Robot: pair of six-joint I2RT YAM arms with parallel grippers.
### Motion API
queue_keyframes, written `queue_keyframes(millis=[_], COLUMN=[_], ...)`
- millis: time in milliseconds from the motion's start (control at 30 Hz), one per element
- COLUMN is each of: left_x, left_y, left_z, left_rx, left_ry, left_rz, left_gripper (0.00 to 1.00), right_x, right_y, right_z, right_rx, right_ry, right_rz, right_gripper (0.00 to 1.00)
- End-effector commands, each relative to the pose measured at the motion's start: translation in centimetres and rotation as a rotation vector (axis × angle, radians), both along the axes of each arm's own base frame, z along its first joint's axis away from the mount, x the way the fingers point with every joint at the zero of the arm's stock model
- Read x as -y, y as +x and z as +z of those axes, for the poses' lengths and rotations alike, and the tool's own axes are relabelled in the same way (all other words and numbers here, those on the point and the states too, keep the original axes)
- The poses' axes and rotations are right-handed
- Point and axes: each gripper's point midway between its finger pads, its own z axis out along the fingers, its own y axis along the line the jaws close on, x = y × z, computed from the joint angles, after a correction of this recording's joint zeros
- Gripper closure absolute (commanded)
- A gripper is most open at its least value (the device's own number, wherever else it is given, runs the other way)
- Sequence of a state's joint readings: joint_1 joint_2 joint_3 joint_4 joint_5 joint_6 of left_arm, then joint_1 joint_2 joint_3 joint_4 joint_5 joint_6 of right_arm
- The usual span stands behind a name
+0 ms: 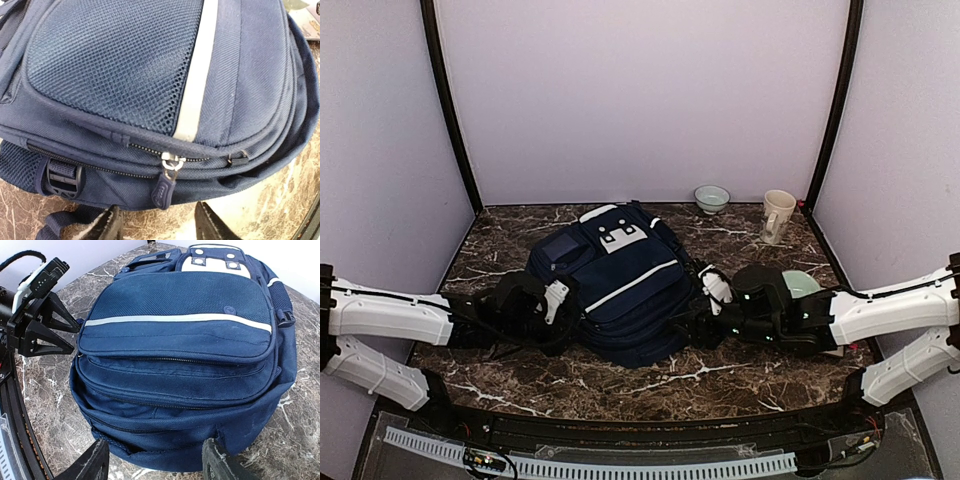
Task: Pack the student bag
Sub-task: Zip the upper front pocket of the bag in the student bag.
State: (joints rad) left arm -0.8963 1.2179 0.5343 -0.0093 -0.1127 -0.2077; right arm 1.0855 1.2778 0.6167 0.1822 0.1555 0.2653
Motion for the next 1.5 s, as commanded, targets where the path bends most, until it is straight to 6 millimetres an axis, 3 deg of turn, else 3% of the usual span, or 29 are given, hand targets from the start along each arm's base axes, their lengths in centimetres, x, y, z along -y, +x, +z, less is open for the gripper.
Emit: queue_keyframes(millis=[0, 233, 567, 867, 1267, 1467], left_x=[1.1, 2.1, 3.0, 3.0, 7.8, 9.8], left_y=[0.9, 1.5, 1.2, -0.2, -5.1, -6.2], left_z=[0.9, 0.3, -0.6, -0.8, 1.7, 2.4], left_rx=[0.044, 0.049, 0.046, 0.006, -0.085, -0.118], left_ry=[-0.016, 0.004, 0.064, 0.089, -0.068, -0.134], left_rz=[-0.023, -0.049, -0.069, -0.055, -0.27, -0.357], left_gripper=[0.52, 0.6, 1.0, 1.0, 1.0, 1.0], right_x=[-1.2, -2.2, -5.0, -7.0, -7.9, -7.9], right_y=[-0.1, -0.5, -1.4, -1.0, -0.3, 0.1], right_z=[0.7, 0.3, -2.3, -6.3, -8.3, -8.6], right_rx=[0.01, -0.008, -0.073, -0.113, -0.116, -0.103], right_ry=[0.031, 0.063, 0.082, 0.057, 0.046, 0.039], right_rz=[0.024, 0.059, 0.126, 0.143, 0.129, 0.116], right_gripper=[0.36, 0.37, 0.38, 0.4, 0.42, 0.42])
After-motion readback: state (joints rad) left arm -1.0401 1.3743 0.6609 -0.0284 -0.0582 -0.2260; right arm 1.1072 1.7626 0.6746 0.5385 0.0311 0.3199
